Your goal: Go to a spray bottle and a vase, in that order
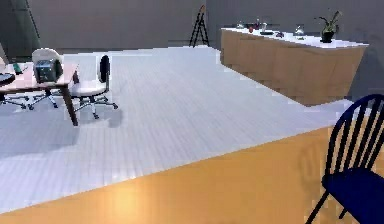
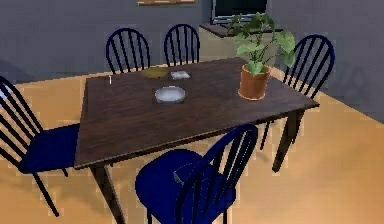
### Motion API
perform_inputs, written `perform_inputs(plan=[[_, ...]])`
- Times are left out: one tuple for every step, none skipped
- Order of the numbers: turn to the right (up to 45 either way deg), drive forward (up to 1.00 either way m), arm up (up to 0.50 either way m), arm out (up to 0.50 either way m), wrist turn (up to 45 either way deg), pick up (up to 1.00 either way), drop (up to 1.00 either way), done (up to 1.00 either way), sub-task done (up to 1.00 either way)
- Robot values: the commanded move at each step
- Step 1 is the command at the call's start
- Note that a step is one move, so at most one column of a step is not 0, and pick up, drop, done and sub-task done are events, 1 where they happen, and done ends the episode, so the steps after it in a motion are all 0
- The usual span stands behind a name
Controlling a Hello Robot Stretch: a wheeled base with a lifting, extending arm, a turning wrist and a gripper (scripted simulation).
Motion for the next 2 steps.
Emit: perform_inputs(plan=[[9.0, 0.00, 0.00, 0.00, 0.0, 0.00, 0.00, 0.00, 0.00], [0.0, 1.00, 0.00, 0.00, 0.0, 0.00, 0.00, 0.00, 0.00]])
